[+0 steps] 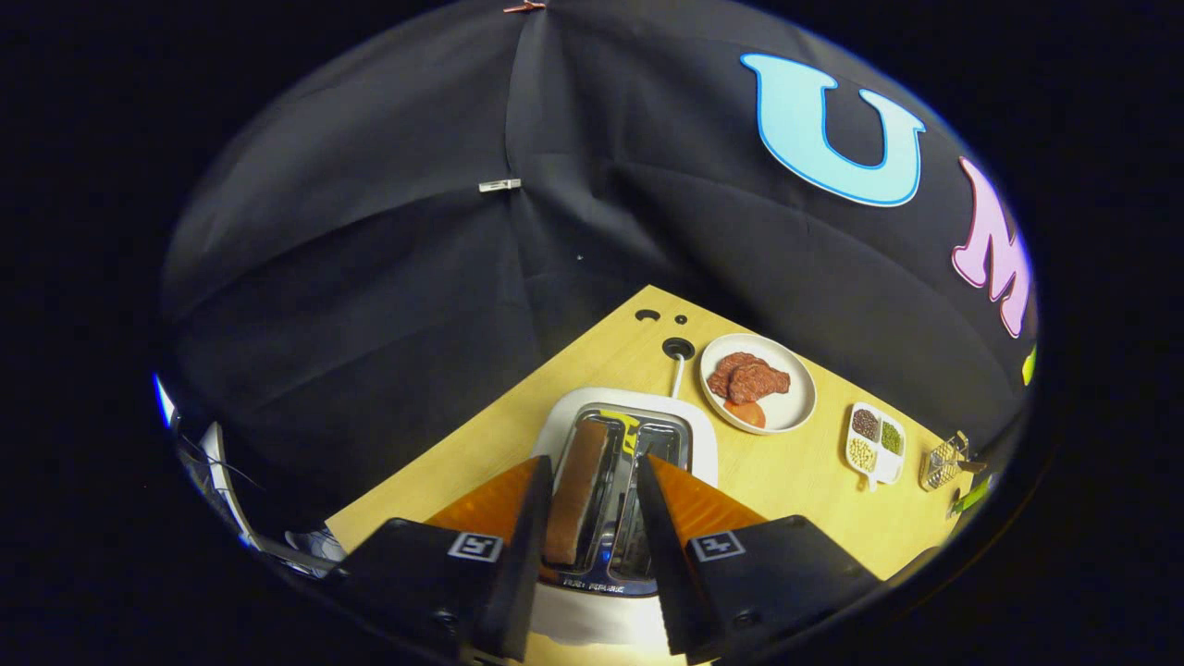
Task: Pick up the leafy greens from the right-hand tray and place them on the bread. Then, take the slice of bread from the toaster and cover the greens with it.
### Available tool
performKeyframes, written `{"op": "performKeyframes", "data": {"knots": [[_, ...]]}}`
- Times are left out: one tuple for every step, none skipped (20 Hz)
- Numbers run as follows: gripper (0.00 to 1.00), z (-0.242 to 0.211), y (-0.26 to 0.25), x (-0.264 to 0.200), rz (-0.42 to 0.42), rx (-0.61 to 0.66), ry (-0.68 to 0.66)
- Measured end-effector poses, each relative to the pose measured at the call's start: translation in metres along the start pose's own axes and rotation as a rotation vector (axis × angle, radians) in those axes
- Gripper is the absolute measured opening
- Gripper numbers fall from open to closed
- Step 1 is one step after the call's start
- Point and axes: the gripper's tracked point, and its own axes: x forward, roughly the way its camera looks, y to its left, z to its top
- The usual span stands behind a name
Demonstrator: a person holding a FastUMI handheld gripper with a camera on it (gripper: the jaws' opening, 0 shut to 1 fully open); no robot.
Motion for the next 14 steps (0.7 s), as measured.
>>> {"op": "performKeyframes", "data": {"knots": [[0.47,-0.006,-0.003,0.008,-0.029,-0.001,0.023],[0.35,-0.010,-0.001,0.008,-0.012,0.017,0.039],[0.23,-0.011,0.007,0.008,0.016,0.035,0.054],[0.19,-0.010,0.012,0.011,0.037,0.055,0.044],[0.19,-0.010,0.012,0.009,0.045,0.059,0.039],[0.16,-0.009,0.013,0.007,0.060,0.059,0.036],[0.14,-0.008,0.015,0.005,0.074,0.056,0.032],[0.14,-0.005,0.015,0.001,0.081,0.054,0.023],[0.14,-0.001,0.015,-0.005,0.083,0.060,0.010],[0.14,0.006,0.015,-0.010,0.087,0.072,-0.010],[0.14,0.012,0.014,-0.016,0.091,0.081,-0.027],[0.14,0.019,0.012,-0.024,0.095,0.089,-0.045],[0.14,0.028,0.010,-0.032,0.102,0.096,-0.068],[0.14,0.036,0.007,-0.041,0.106,0.103,-0.090]]}}
